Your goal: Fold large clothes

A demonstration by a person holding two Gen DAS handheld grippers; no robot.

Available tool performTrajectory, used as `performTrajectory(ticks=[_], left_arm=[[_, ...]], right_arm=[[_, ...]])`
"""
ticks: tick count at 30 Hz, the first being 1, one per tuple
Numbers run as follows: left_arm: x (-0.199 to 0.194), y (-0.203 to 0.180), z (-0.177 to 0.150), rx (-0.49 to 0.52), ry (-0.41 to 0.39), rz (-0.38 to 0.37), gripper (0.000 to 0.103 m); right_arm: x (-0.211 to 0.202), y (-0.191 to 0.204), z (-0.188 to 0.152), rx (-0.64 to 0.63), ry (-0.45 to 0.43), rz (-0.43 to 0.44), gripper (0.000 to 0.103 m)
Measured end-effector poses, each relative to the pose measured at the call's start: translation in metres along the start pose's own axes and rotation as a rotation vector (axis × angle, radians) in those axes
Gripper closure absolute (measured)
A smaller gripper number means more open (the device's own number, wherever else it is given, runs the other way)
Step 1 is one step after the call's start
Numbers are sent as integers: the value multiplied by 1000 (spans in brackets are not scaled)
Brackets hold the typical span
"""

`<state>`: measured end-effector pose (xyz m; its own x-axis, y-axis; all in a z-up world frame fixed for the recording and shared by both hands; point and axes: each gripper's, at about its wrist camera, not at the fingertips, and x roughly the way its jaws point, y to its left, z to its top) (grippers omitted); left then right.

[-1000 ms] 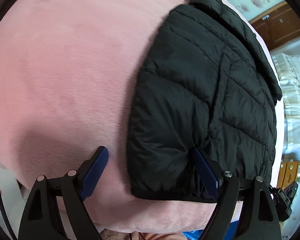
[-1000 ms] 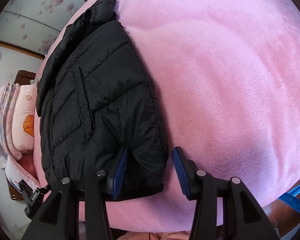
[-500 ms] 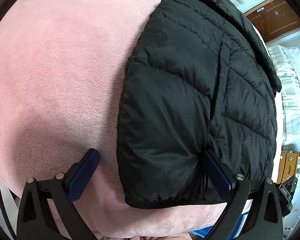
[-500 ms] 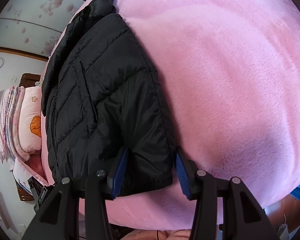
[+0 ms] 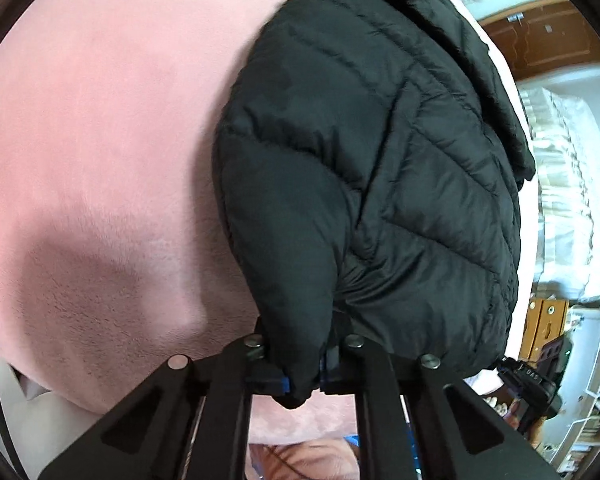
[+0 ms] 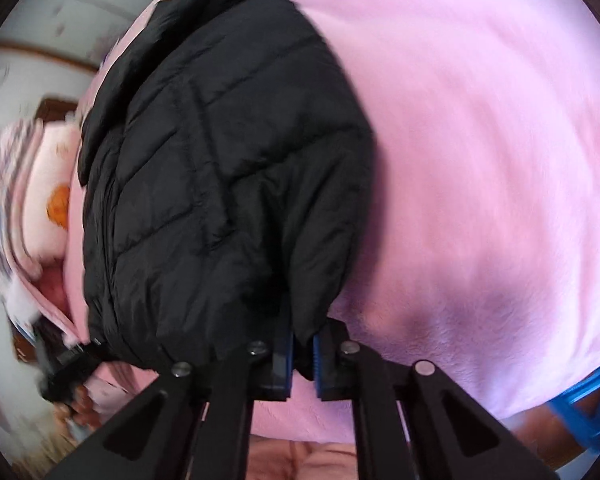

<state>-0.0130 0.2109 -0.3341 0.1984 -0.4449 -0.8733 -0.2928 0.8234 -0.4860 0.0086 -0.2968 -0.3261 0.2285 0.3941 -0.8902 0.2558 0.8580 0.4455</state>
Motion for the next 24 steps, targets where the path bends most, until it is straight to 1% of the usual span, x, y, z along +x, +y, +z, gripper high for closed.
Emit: performTrajectory(ticks=[2, 4, 5, 7, 9, 11, 12, 14, 16, 17, 18, 19, 20, 21, 23, 24], left_arm=[[-12, -9, 5, 12, -1, -11, 98], [-28, -21, 14, 2, -7, -31, 98], [-36, -25, 19, -11, -12, -28, 98], [-57, -33, 34, -72, -30, -32, 98], [-79, -43, 52, -133, -80, -79, 98], [-101, -57, 75, -168, -141, -120, 98], [-115, -68, 91, -178, -183, -146, 98], [-131, -87, 117, -182, -238, -178, 98], [-143, -114, 153, -172, -287, -203, 98], [-148, -128, 174, -162, -305, -204, 98], [-150, -140, 190, -153, -318, -202, 98], [-151, -152, 206, -144, -333, -193, 98], [-150, -164, 223, -130, -347, -179, 98], [-149, -175, 243, -116, -357, -156, 98], [-142, -189, 271, -110, -361, -124, 98], [-136, -197, 288, -112, -362, -96, 98]], right_arm=[[-20, 13, 8, -39, -29, 18, 98], [-44, 27, 18, -68, -72, 57, 99], [-53, 32, 24, -78, -90, 70, 99], [-77, 46, 39, -96, -134, 110, 99], [-100, 61, 59, -117, -186, 142, 99], [-122, 76, 85, -133, -253, 181, 99], [-131, 83, 99, -138, -286, 195, 99], [-146, 95, 133, -143, -346, 233, 99], [-152, 107, 170, -143, -385, 266, 99], [-154, 115, 194, -150, -402, 277, 99], [-153, 120, 208, -157, -412, 277, 99], [-151, 128, 229, -169, -425, 273, 99], [-148, 135, 251, -183, -440, 265, 99], [-146, 137, 261, -191, -446, 262, 99], [-134, 143, 302, -190, -455, 253, 99], [-128, 144, 320, -186, -454, 241, 99]])
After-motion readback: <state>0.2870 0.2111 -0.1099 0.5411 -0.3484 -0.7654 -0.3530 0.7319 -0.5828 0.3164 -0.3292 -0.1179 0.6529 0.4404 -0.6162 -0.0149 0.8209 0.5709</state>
